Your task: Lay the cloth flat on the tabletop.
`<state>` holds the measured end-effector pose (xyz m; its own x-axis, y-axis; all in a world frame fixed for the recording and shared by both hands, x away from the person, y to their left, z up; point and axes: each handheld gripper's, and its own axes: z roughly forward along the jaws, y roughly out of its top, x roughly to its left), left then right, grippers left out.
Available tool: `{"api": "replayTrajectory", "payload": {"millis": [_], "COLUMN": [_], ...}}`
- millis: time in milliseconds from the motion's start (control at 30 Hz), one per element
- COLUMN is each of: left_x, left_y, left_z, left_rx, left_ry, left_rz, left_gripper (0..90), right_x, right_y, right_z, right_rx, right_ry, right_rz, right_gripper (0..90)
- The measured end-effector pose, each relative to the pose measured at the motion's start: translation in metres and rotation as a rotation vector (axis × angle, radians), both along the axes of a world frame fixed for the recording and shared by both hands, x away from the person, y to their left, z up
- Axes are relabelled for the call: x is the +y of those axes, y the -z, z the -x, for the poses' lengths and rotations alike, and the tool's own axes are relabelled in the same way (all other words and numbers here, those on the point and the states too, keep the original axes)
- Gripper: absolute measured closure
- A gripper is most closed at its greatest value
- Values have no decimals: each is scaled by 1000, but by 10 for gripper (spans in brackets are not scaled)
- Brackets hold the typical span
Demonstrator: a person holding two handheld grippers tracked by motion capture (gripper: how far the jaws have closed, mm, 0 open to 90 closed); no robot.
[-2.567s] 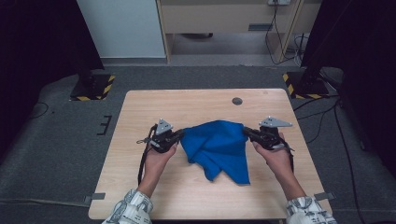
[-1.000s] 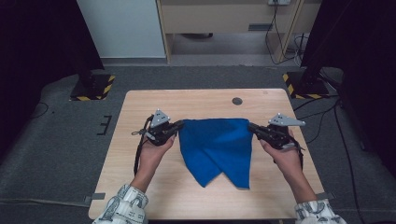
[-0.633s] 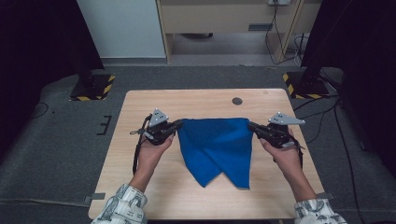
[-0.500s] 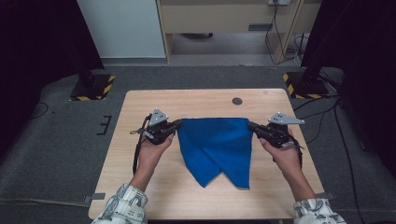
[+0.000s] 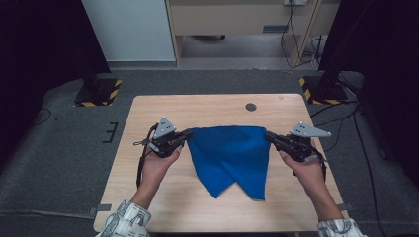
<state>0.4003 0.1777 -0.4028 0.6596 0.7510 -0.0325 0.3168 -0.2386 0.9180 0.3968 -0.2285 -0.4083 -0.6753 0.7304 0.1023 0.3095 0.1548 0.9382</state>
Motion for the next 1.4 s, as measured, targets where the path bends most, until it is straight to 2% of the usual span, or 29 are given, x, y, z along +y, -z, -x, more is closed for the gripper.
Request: {"api": "replayTrajectory", "payload": {"millis": [67,100,133,167,267,300,333,367,467,500,533,600,700,733,767,800,833,933,967,1000,1033,1100,1133,1167,1200,1233,1333,1400], "left_x": [3,3,6,6,9,10,12,12,19,19,20,19,14,9,9,5,5,0,-2,-7,-7,-11,-12,-12,-13,-14,-13,-12], "left_y": [-8,-8,-16,-16,-32,-38,-50,-50,-72,-72,-79,-80,-70,-59,-59,-46,-46,-28,-23,-14,-14,-5,-1,3,6,10,19,27], "left_z": [11,11,20,20,36,42,53,53,68,68,67,63,44,29,29,14,14,-4,-9,-18,-18,-24,-28,-31,-33,-36,-42,-47], "left_rx": [-13,-13,-26,-26,-52,-56,-77,-77,-91,-91,-88,-76,-36,-13,-13,17,17,52,60,77,77,82,91,98,101,106,126,138], "left_ry": [7,7,9,9,18,22,29,29,48,48,57,59,64,60,60,58,58,42,37,29,29,17,12,7,2,-2,-22,-32], "left_rz": [10,10,22,22,35,36,38,38,52,52,47,35,10,-14,-14,-16,-16,-30,-35,-48,-48,-64,-58,-58,-62,-67,-64,-77], "left_gripper": [869,869,869,869,869,869,869,869,869,869,868,868,869,868,868,868,868,868,868,868,868,867,868,868,868,868,868,868], "right_x": [-1,-2,-2,-2,-4,-4,-5,-5,-9,-9,-11,-11,-8,-4,-4,-1,-1,2,2,4,4,7,10,10,14,14,19,23], "right_y": [-7,-10,-13,-13,-29,-29,-40,-40,-61,-61,-70,-73,-73,-64,-64,-54,-54,-26,-26,-13,-13,-1,6,6,12,12,20,26], "right_z": [13,17,22,22,44,44,56,56,77,77,83,84,74,60,60,47,47,17,17,3,3,-10,-19,-19,-28,-28,-40,-49], "right_rx": [-19,-28,-40,-40,-77,-77,-100,-100,-139,-139,-147,-154,-137,-107,-107,-81,-81,-16,-16,12,12,40,60,60,73,73,91,107], "right_ry": [-12,-18,-25,-25,-48,-48,-62,-62,-79,-79,-89,-87,-77,-67,-67,-58,-58,-35,-35,-23,-23,-14,-11,-11,-10,-10,-13,-2], "right_rz": [-14,-21,-22,-22,-40,-40,-49,-49,-66,-66,-85,-84,-56,-29,-29,-8,-8,34,34,48,48,66,70,70,81,81,103,123], "right_gripper": [875,875,875,875,875,875,875,875,874,874,874,874,873,874,874,873,873,873,873,873,873,873,873,873,873,873,872,872]}}
